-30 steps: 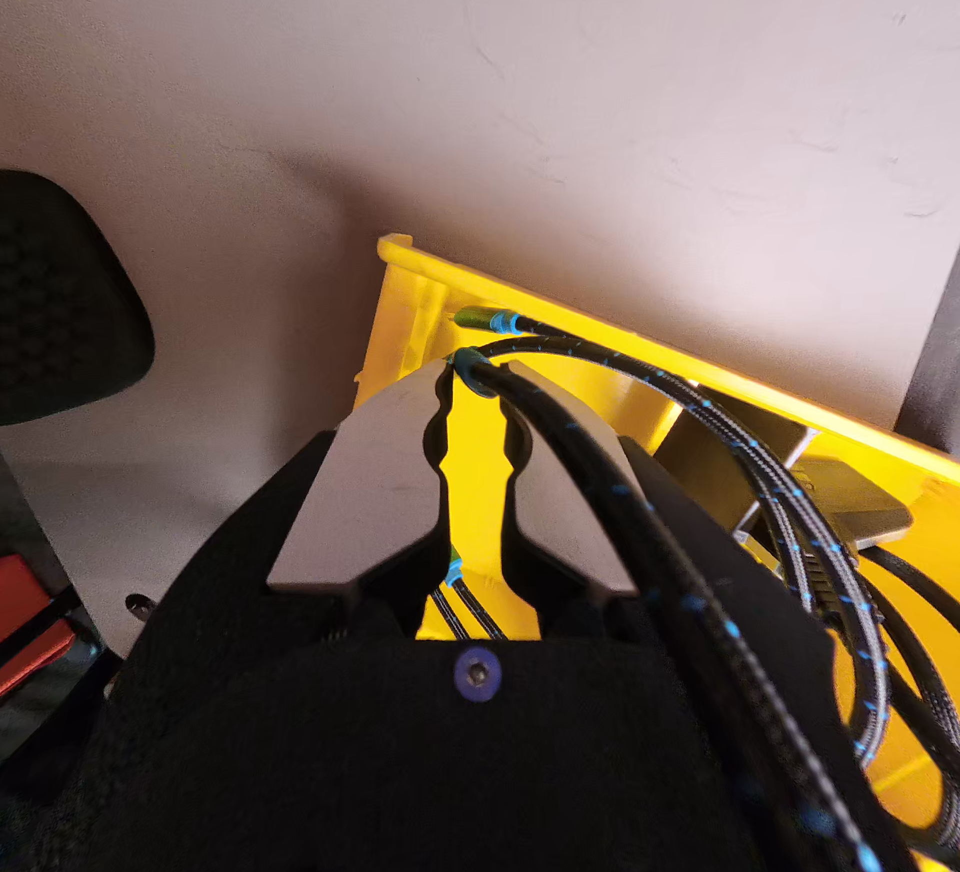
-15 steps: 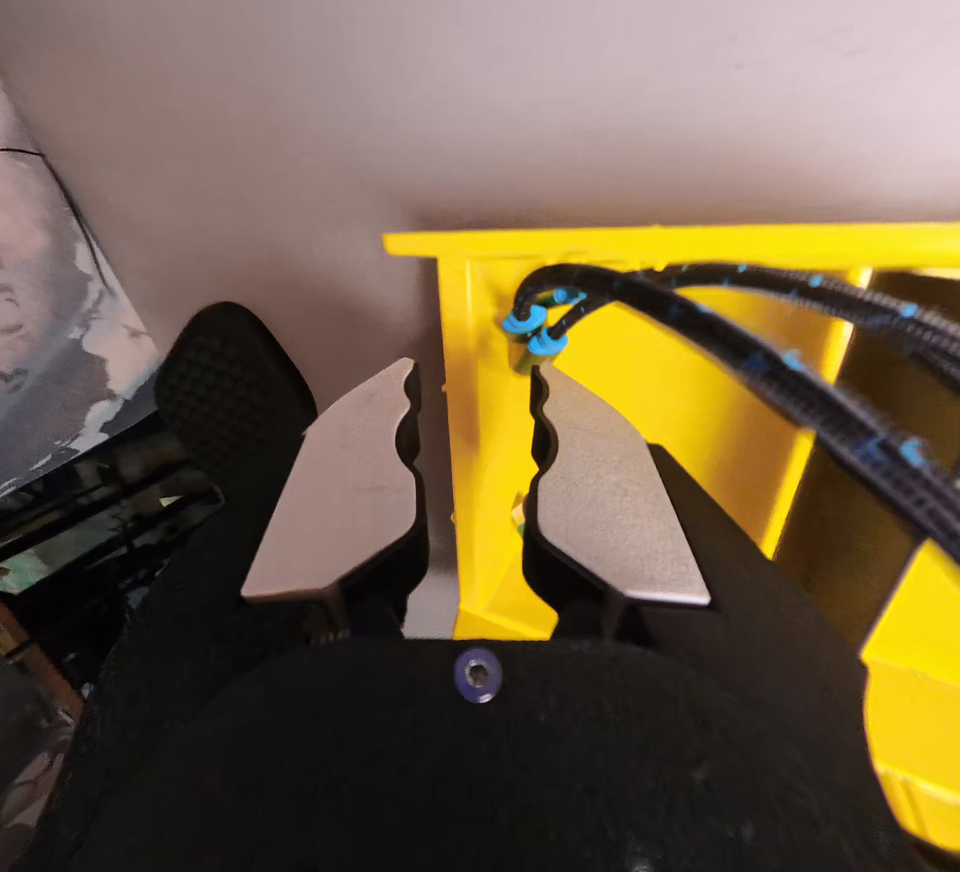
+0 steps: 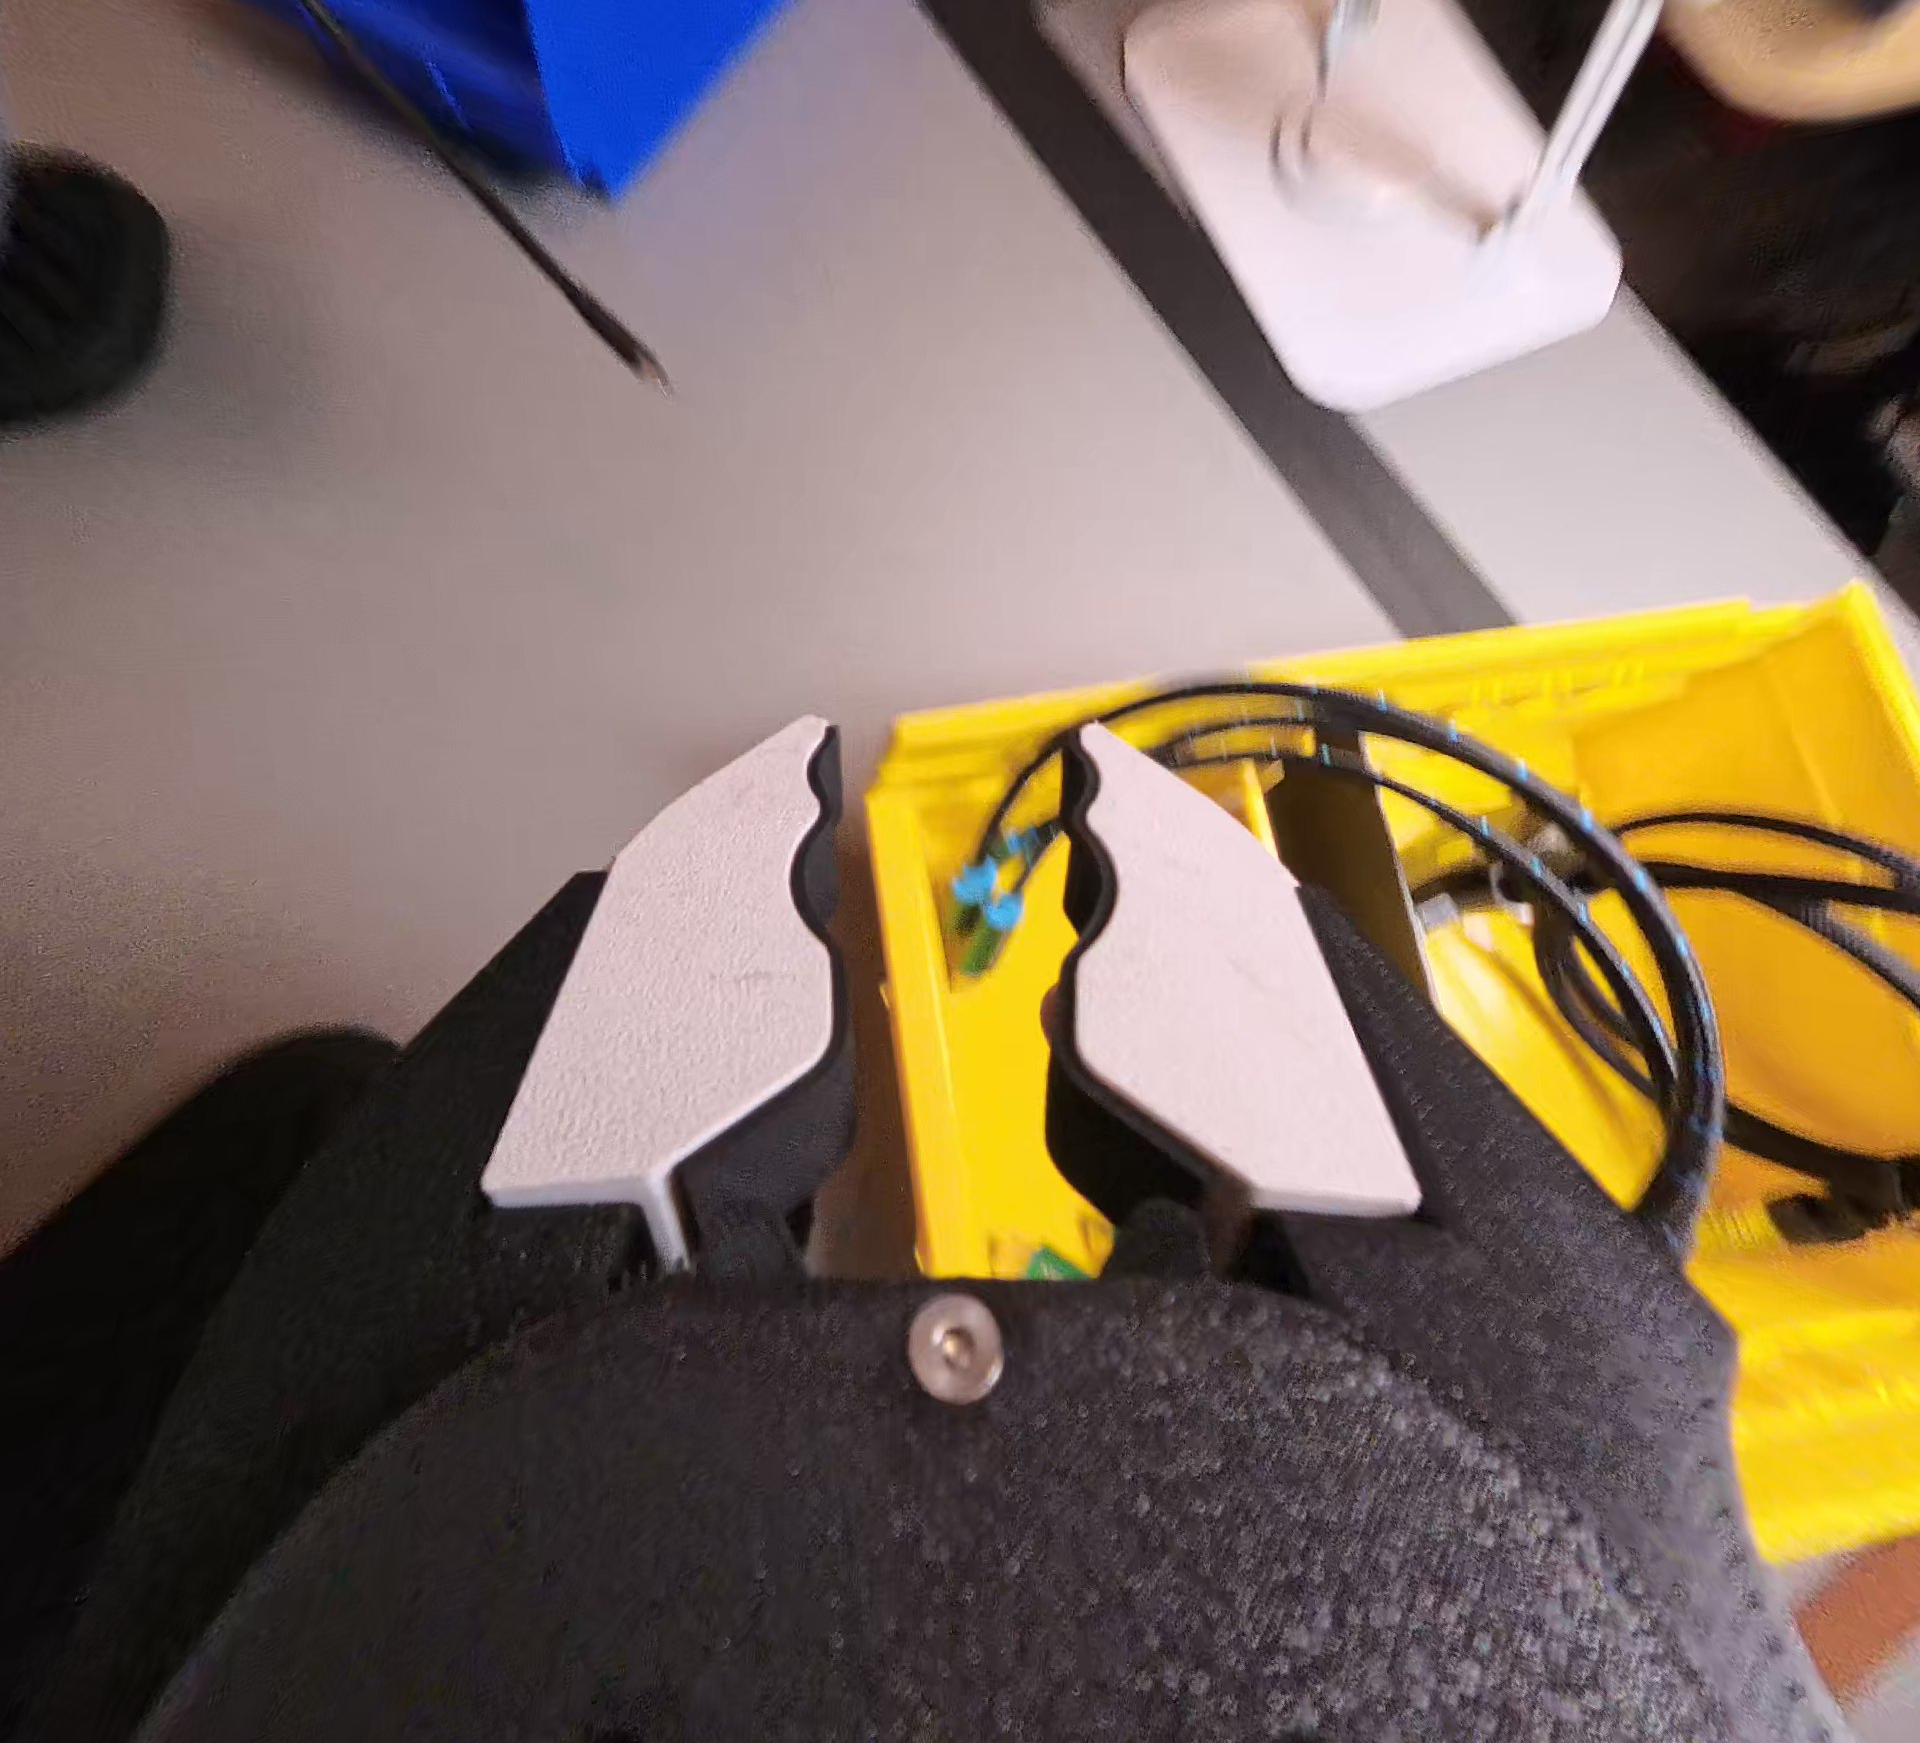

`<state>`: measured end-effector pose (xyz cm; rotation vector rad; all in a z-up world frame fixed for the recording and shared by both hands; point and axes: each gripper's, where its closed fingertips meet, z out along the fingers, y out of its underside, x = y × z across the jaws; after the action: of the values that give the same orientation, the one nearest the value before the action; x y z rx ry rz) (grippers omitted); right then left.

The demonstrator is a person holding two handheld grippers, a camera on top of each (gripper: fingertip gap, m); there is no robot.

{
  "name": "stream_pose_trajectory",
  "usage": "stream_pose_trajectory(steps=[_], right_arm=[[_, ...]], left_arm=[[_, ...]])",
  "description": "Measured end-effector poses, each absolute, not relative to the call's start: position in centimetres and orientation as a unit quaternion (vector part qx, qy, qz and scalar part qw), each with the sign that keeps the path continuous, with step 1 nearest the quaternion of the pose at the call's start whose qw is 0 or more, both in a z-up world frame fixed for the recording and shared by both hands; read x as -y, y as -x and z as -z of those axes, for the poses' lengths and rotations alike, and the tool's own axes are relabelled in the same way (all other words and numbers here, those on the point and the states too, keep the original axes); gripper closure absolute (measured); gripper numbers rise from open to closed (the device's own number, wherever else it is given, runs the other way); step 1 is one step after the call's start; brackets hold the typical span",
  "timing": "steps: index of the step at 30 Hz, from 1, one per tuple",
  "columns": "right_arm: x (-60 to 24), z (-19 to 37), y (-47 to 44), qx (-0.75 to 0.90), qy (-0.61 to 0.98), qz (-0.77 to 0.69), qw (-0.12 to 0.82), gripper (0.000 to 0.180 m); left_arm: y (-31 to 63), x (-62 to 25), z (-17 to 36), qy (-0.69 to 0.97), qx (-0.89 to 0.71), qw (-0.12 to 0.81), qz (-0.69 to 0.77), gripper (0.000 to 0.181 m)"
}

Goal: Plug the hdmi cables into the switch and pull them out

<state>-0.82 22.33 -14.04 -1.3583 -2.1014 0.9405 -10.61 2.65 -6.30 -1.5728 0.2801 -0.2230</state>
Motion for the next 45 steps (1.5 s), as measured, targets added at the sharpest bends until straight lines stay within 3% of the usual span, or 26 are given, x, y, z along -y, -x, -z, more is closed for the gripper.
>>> stream_pose_trajectory(steps=[4,13,15,17,19,20,23,34,41,45], right_arm=[[-14.5,10.4,2.0,0.739,0.420,-0.454,0.267,0.143],[-2.8,8.1,3.2,0.823,0.291,-0.429,0.230,0.142],[-2.1,8.7,3.1,0.843,0.285,-0.404,0.212,0.161],[-1.8,8.6,2.9,0.855,0.270,-0.388,0.214,0.166],[-1.9,7.4,2.6,0.852,0.272,-0.393,0.214,0.166],[-2.2,6.4,2.4,0.848,0.277,-0.399,0.215,0.166],[-5.6,3.4,2.5,0.831,0.309,-0.378,0.266,0.167],[-28.4,-3.0,4.8,0.720,0.426,-0.160,0.524,0.166],[-36.9,3.1,5.3,0.682,0.458,-0.203,0.533,0.166],[-39.7,8.4,4.8,0.679,0.500,-0.232,0.484,0.166]], left_arm=[[8.8,-3.1,7.1,0.716,-0.151,0.672,0.112,0.166],[2.6,-3.7,9.9,0.749,-0.261,0.596,0.130,0.166],[1.8,-3.7,9.9,0.748,-0.271,0.592,0.126,0.166],[1.7,-3.5,10.0,0.752,-0.278,0.587,0.117,0.166],[2.0,-3.3,8.9,0.740,-0.265,0.606,0.124,0.160],[2.7,-3.3,8.1,0.734,-0.243,0.622,0.122,0.148],[5.5,-2.4,5.8,0.713,-0.188,0.665,0.115,0.138],[10.1,0.8,2.2,0.676,-0.119,0.721,0.089,0.145],[10.2,0.5,2.7,0.686,-0.121,0.713,0.079,0.146],[11.0,0.3,3.4,0.692,-0.112,0.708,0.084,0.147]])
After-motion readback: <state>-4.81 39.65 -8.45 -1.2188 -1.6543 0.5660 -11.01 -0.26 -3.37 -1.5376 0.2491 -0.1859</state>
